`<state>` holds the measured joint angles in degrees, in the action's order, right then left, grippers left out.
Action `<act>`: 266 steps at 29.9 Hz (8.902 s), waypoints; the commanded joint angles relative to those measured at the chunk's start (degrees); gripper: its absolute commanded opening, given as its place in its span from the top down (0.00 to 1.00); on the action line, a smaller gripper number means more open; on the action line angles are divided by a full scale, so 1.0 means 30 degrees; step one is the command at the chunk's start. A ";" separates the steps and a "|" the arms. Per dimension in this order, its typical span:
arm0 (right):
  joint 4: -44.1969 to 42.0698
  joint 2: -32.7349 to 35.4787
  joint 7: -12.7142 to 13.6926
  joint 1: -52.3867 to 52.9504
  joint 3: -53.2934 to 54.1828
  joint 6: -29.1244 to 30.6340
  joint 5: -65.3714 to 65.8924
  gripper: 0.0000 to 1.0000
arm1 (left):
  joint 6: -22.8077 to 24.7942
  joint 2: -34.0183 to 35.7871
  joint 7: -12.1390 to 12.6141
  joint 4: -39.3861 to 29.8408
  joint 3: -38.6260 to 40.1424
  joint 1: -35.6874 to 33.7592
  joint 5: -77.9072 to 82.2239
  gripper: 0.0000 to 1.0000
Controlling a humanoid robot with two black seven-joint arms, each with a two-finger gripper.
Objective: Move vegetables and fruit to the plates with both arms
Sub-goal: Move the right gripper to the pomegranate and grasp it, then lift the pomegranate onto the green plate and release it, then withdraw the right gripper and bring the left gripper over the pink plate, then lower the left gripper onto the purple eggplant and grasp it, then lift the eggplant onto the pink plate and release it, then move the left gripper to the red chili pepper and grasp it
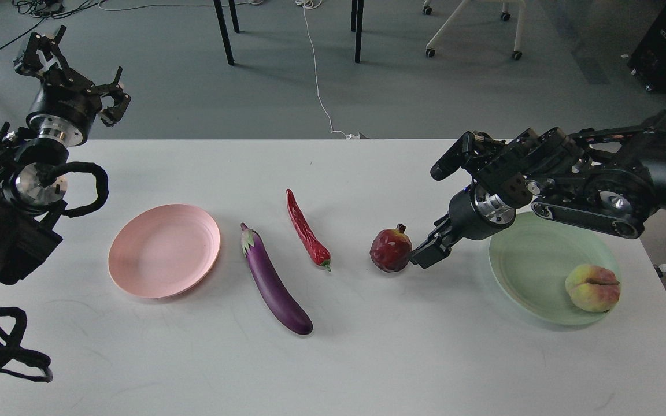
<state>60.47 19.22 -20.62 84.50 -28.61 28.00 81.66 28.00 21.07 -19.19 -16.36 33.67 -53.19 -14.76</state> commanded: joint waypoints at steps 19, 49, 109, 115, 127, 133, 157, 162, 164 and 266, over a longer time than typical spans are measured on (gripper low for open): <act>-0.2373 -0.3241 0.0282 -0.0335 -0.0803 0.0001 -0.0940 0.05 | 0.0000 0.0124 -0.0048 0.0004 0.0025 0.0533 0.0028 0.01; -0.3664 -0.2339 0.0077 0.0598 -0.0863 0.0001 -0.0999 0.43 | 0.0000 0.0124 -0.0429 0.0004 0.0025 0.0767 -0.0001 0.01; -0.7296 0.5577 0.0047 -0.6338 1.3023 -0.2272 -1.5282 0.02 | -0.2123 0.8587 0.1264 -1.9674 -0.4043 0.0679 1.8327 0.02; -0.7149 0.5752 0.0047 -0.8124 1.4222 -0.1747 -2.2927 0.01 | -0.3209 1.0141 0.2325 -2.2202 -0.6504 0.0738 2.4891 0.02; -0.7384 0.5547 0.0047 -1.4421 2.0986 0.0001 -3.0911 0.01 | -0.2860 0.8302 0.5539 -2.2350 -0.8353 0.0738 3.1054 0.06; -0.7267 0.5429 0.0047 -1.5247 2.2018 0.0001 -3.0911 0.01 | -0.1396 0.6133 0.8123 -2.2291 -0.8354 0.0738 3.0995 0.08; -0.7179 0.5723 0.0047 -1.5189 2.1901 0.0001 -3.0882 0.01 | -0.0954 0.4721 0.9737 -2.1352 -0.9291 0.0621 3.1230 0.08; -0.7179 0.5752 0.0047 -1.5189 2.1901 0.0001 -3.0882 0.01 | -0.0896 0.5046 0.9737 -2.1881 -0.9320 0.0649 3.1230 0.08; -0.7179 0.5723 0.0047 -1.5189 2.1901 0.0001 -3.0882 0.01 | -0.0896 0.4987 0.9737 -2.1852 -0.9320 0.0737 3.1230 0.08; -0.6301 0.8476 0.0018 -1.5599 2.1989 0.0001 -3.0794 0.01 | -0.0691 -0.1341 0.9561 -1.7666 -0.8558 -0.0112 4.1425 0.27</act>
<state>40.20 44.43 -20.57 37.70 37.36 28.00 -10.72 26.01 17.83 9.47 -70.86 8.47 -53.64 109.45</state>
